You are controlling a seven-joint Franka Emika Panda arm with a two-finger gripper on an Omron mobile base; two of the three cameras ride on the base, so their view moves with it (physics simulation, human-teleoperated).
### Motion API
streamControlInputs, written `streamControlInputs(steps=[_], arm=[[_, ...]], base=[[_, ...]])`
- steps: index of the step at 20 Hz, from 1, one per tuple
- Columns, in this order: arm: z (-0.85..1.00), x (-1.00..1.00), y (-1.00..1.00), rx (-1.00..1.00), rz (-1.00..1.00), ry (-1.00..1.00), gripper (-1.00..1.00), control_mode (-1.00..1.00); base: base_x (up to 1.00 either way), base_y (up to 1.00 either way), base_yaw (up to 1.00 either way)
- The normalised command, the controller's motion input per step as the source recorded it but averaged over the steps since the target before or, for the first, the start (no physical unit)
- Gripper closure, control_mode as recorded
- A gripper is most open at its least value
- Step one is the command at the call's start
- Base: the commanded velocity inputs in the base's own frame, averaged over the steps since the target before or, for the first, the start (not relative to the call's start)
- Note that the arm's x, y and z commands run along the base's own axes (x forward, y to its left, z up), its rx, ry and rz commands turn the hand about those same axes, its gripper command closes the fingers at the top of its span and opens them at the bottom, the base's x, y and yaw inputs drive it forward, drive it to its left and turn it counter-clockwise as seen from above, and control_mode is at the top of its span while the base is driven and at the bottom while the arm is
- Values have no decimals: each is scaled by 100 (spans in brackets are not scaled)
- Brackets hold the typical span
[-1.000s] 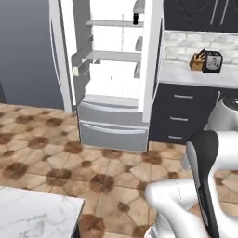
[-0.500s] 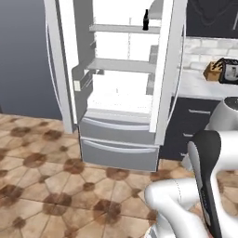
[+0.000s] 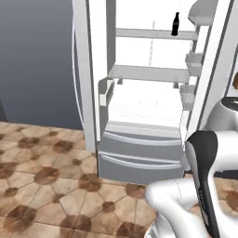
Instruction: Open the fridge, grab two sodas, and place both sodas inside the bowl with ice on the dining counter.
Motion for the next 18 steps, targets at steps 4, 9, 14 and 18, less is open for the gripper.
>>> streamControlInputs(steps=[4,9,14,18], arm=[[0,0,0,0,0,0,-100,100],[0,0,0,0,0,0,-100,100],[0,0,0,0,0,0,-100,100],[0,0,0,0,0,0,-100,100]], base=[[79,34,-13],[68,46,-20],[67,64,-23],[66,87,-25]])
